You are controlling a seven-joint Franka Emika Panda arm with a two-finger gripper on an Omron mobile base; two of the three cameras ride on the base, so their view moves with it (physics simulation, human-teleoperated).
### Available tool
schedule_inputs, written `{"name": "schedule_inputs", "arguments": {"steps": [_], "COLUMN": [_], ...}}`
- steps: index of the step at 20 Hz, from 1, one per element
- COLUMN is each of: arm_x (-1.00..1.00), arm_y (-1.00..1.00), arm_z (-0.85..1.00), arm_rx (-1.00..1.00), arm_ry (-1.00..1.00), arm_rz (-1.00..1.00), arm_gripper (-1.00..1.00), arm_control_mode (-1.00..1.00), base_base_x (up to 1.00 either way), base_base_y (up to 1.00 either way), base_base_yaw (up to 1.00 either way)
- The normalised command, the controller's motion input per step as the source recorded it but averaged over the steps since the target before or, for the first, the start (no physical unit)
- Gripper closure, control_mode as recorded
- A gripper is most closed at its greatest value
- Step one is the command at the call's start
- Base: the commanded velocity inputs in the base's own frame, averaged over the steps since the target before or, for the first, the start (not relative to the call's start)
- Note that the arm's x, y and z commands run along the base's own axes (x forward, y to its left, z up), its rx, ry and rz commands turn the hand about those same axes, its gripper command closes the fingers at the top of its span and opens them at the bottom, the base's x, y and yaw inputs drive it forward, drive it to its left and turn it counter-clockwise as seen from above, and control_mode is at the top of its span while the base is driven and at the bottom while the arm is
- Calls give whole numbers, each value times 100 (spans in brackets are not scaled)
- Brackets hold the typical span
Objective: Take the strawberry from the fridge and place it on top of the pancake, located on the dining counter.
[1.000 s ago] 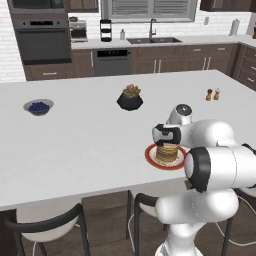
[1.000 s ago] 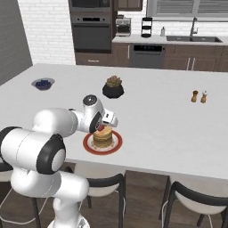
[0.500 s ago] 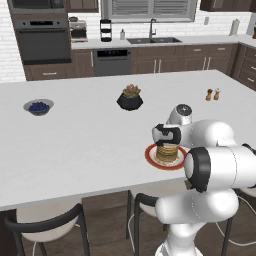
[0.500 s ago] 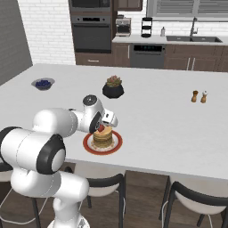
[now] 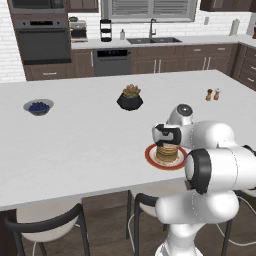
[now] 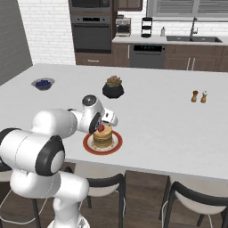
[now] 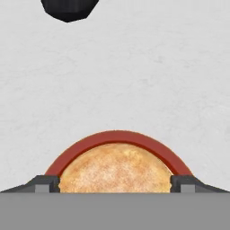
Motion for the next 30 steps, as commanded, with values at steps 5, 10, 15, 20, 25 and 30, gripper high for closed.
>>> {"name": "schedule_inputs", "arguments": {"steps": [5, 10, 15, 20, 25, 30], "arm_x": [-4, -65, -100, -98, -47, -49], "arm_y": [4, 21, 19, 45, 62, 40], "arm_z": [81, 73, 79, 90, 23, -21], "arm_rx": [-4, -1, 0, 0, -6, 0], "arm_ry": [-9, -1, 1, 18, 33, 25], "arm_rz": [3, 1, 0, 0, 0, 0], "arm_gripper": [-100, -100, -100, -100, -100, -100], "arm_control_mode": [-100, -100, -100, -100, -100, -100], "base_base_x": [0, 0, 0, 0, 0, 0], "base_base_y": [0, 0, 0, 0, 0, 0], "base_base_yaw": [0, 0, 0, 0, 0, 0]}}
